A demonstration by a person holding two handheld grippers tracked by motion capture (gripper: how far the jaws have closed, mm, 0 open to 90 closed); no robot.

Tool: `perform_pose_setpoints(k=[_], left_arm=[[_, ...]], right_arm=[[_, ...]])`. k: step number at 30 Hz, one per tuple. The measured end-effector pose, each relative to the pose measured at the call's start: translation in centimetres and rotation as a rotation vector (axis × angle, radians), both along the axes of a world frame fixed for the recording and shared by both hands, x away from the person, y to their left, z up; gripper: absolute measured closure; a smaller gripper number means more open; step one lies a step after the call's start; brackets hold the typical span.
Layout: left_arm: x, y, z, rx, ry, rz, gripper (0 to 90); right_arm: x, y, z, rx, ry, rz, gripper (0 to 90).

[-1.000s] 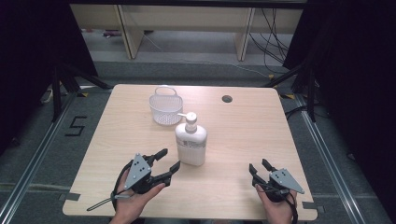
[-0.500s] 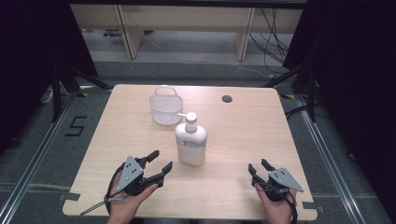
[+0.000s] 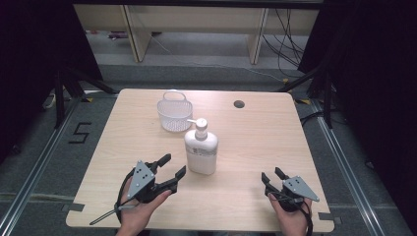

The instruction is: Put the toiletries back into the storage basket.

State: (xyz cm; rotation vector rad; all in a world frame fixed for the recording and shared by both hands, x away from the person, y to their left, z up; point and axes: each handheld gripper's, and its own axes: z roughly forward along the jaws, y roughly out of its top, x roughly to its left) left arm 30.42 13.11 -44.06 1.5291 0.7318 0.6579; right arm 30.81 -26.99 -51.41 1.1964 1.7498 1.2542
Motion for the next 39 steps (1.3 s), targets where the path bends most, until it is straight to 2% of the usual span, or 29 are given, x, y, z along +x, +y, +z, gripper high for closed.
perform_pose_setpoints(k=[3,4,6,10,19,22,25,27,28,30,31,33,34,39], left_arm=[[0.0,-0.5,0.5,0.007,-0.007,0.006,35.0],[0.3,-0.9,1.0,0.008,-0.026,0.013,35.0],[0.6,-1.3,1.5,0.003,-0.034,0.017,35.1],[1.4,-2.2,2.5,0.012,-0.050,0.021,35.3],[2.7,-3.5,3.5,0.008,-0.048,0.035,35.8],[3.3,-4.1,3.8,0.009,-0.035,0.045,36.0],[3.7,-4.7,4.1,0.013,-0.029,0.055,36.0],[3.8,-4.9,4.2,0.015,-0.028,0.058,36.0],[4.0,-5.3,4.3,0.007,-0.022,0.074,36.1],[4.1,-5.5,4.4,0.002,-0.020,0.089,36.3],[4.1,-5.5,4.4,0.002,-0.020,0.089,36.5],[4.2,-5.8,4.5,0.007,-0.026,0.102,36.6],[4.3,-6.1,4.6,0.012,-0.032,0.113,37.0],[4.6,-6.6,4.8,0.017,-0.036,0.128,38.5]], right_arm=[[0.1,0.1,0.0,0.000,-0.003,0.001,44.2],[-0.1,0.1,0.0,-0.010,0.004,-0.013,44.2],[0.0,0.1,0.0,-0.016,0.007,-0.003,44.3],[-0.1,0.2,0.1,-0.004,0.015,-0.013,44.2],[-0.1,0.2,0.1,-0.008,0.014,-0.015,44.2],[-0.1,0.3,0.0,0.004,0.012,-0.013,44.2],[0.0,0.1,0.1,-0.030,-0.008,-0.011,44.2],[0.0,0.1,0.1,-0.029,-0.006,-0.012,44.2],[-0.1,0.3,0.0,0.009,0.013,-0.016,44.2],[-0.2,0.3,0.1,0.006,0.026,-0.020,44.2],[-0.1,0.3,0.0,0.009,0.011,-0.015,44.3],[-0.1,0.3,0.0,0.008,0.012,-0.014,44.2],[0.0,0.1,0.0,-0.018,-0.006,-0.007,44.3],[0.0,0.1,0.1,-0.030,-0.004,-0.008,44.3]])
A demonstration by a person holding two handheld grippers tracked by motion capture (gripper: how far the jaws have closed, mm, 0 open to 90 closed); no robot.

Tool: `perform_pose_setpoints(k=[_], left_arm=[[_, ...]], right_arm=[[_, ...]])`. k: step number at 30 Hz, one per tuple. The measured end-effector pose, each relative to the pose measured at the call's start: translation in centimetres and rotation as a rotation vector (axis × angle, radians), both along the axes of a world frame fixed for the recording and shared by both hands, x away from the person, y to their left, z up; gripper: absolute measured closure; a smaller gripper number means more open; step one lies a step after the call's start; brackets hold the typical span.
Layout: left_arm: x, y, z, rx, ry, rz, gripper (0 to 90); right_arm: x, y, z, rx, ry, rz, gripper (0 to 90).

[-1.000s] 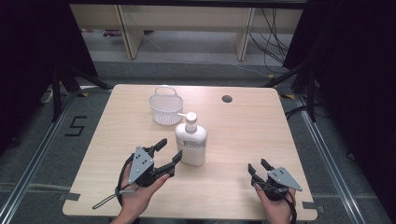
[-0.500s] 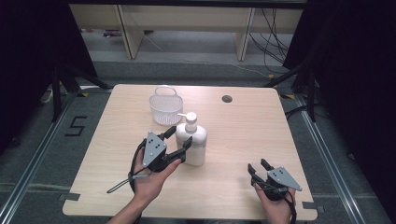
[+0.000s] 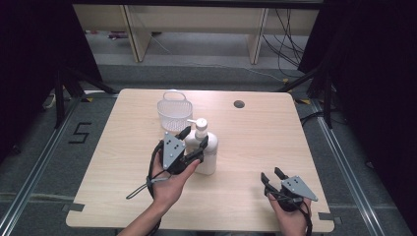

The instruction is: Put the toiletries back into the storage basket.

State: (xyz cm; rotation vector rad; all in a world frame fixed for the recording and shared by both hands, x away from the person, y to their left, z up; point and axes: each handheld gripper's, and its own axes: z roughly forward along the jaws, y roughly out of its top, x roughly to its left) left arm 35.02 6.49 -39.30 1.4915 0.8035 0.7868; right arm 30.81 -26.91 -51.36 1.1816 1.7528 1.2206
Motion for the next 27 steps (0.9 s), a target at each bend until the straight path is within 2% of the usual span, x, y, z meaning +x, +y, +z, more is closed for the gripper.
perform_pose_setpoints(k=[6,14,15,16,17,18,19,27], left_arm=[[0.4,-0.8,0.3,0.002,-0.006,0.045,39.6],[0.6,-1.2,0.8,0.008,-0.007,0.068,42.1],[0.6,-1.3,0.8,0.010,-0.008,0.070,42.4],[0.6,-1.3,0.8,0.009,-0.008,0.072,42.4],[0.7,-1.4,0.8,0.007,-0.009,0.079,43.0],[0.7,-1.4,0.8,0.007,-0.009,0.079,43.6],[0.8,-1.4,0.9,0.009,-0.010,0.088,44.2],[1.0,-1.7,1.0,0.007,-0.006,0.100,46.3]], right_arm=[[0.0,0.1,0.0,0.011,-0.001,0.003,44.2],[0.1,0.1,-0.1,0.008,-0.004,0.005,44.2],[-0.1,0.3,-0.1,0.038,0.018,0.002,44.1],[-0.1,0.3,-0.1,0.038,0.018,0.002,44.1],[0.1,0.1,-0.1,0.006,-0.005,0.007,44.1],[0.1,0.0,-0.1,0.006,-0.007,0.007,44.1],[-0.1,0.3,-0.1,0.036,0.019,-0.001,44.1],[-0.1,0.3,-0.1,0.038,0.027,-0.001,44.0]])
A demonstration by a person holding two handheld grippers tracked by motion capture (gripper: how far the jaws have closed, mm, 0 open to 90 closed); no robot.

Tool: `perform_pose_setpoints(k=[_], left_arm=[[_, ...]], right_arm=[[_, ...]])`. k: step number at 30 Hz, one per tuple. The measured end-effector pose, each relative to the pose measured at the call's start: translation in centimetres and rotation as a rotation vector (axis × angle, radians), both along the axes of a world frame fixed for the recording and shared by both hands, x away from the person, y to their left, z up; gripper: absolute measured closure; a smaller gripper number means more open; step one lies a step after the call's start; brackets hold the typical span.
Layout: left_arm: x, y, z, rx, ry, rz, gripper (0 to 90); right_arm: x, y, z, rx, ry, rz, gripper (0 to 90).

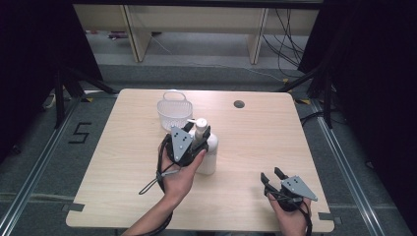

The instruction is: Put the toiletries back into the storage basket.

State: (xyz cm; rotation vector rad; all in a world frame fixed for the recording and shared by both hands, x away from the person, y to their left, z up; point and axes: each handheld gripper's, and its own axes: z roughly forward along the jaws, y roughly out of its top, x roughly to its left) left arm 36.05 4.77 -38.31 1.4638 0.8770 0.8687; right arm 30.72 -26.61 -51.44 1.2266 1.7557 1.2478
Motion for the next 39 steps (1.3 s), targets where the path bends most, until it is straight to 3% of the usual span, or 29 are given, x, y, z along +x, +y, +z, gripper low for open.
perform_pose_setpoints(k=[9,11,12,17,28,30,31,32,34,39], left_arm=[[0.29,-0.26,-0.05,-0.012,0.002,0.008,49.9],[0.38,-0.23,-0.01,-0.012,0.004,0.010,51.9],[0.38,-0.23,-0.01,-0.012,0.004,0.010,53.0],[0.47,-0.38,-0.02,-0.023,0.015,0.001,58.1],[0.45,-0.22,-0.03,-0.027,0.012,-0.009,59.2],[0.46,-0.18,-0.03,-0.028,0.013,-0.012,59.3],[0.50,-0.15,-0.02,-0.029,0.013,-0.015,59.3],[0.55,-0.11,0.00,-0.032,0.014,-0.016,59.3],[0.74,0.07,0.04,-0.032,0.016,-0.022,59.3],[0.86,0.29,0.36,-0.026,-0.001,-0.024,59.4]], right_arm=[[0.04,-0.06,0.00,-0.006,-0.005,0.003,44.0],[0.17,-0.25,0.02,-0.029,-0.027,0.009,44.0],[0.00,0.00,0.00,0.002,0.001,0.000,43.9],[0.04,-0.03,0.01,-0.008,-0.003,0.004,44.0],[0.04,-0.07,0.01,-0.004,-0.004,0.004,43.9],[0.16,-0.22,0.02,-0.021,-0.020,0.013,43.9],[0.09,-0.11,0.05,-0.002,-0.004,0.011,43.9],[0.18,-0.27,0.04,-0.028,-0.024,0.010,43.9],[0.06,-0.08,0.01,-0.005,-0.002,0.003,43.9],[0.06,-0.08,0.01,-0.005,-0.003,0.002,43.9]])
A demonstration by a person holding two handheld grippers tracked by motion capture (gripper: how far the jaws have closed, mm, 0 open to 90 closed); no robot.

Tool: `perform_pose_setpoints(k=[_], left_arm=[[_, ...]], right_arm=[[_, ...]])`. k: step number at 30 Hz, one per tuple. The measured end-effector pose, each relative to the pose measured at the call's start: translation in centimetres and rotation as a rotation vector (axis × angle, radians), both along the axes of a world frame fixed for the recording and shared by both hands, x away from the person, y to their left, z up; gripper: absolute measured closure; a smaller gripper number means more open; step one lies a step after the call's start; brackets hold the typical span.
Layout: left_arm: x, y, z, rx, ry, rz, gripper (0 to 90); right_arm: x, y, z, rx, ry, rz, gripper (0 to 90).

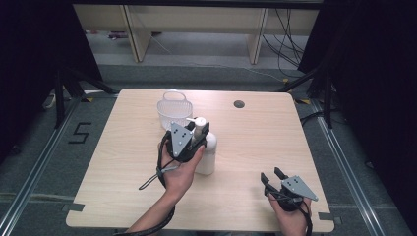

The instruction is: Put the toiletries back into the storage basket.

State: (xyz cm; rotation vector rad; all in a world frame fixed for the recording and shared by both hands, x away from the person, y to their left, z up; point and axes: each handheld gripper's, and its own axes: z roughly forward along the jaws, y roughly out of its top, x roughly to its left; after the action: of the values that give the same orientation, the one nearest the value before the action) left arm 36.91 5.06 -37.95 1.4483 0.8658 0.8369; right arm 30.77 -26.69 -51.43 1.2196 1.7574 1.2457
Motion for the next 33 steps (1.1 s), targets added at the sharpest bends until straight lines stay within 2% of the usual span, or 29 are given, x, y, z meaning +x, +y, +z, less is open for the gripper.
perform_pose_setpoints(k=[7,10,13,16,17,20,25,28,31,32,33], left_arm=[[0.2,0.8,1.0,-0.006,-0.023,0.006,59.4],[0.3,1.1,1.2,-0.009,-0.026,0.011,59.4],[0.5,1.5,1.5,-0.004,-0.029,0.019,59.4],[0.6,1.8,1.7,-0.002,-0.030,0.021,59.5],[0.6,1.9,1.7,-0.007,-0.035,0.018,59.4],[0.7,2.0,1.9,-0.006,-0.041,0.021,59.4],[0.8,2.5,2.2,-0.006,-0.041,0.030,59.4],[0.9,2.7,2.2,-0.008,-0.039,0.033,59.4],[1.0,3.0,2.4,-0.017,-0.034,0.039,59.4],[1.0,3.0,2.4,-0.017,-0.034,0.039,59.4],[1.0,3.1,2.5,-0.015,-0.034,0.039,59.4]], right_arm=[[-0.1,0.1,0.0,0.014,0.010,-0.002,43.9],[0.0,0.0,0.0,-0.004,-0.005,0.003,43.9],[-0.2,0.0,0.1,0.006,0.016,-0.008,43.9],[0.0,-0.1,0.1,-0.011,0.002,-0.001,43.8],[0.0,0.0,0.0,0.002,0.000,0.001,43.8],[0.0,0.0,0.0,0.001,0.001,0.000,43.8],[0.0,-0.1,0.1,-0.003,0.000,0.005,43.8],[0.0,0.0,0.0,0.012,0.006,-0.001,43.8],[0.0,-0.1,0.0,-0.001,-0.003,0.000,43.9],[0.1,-0.1,0.0,-0.002,-0.001,0.008,43.8],[-0.1,0.0,0.0,0.009,0.015,-0.008,43.9]])
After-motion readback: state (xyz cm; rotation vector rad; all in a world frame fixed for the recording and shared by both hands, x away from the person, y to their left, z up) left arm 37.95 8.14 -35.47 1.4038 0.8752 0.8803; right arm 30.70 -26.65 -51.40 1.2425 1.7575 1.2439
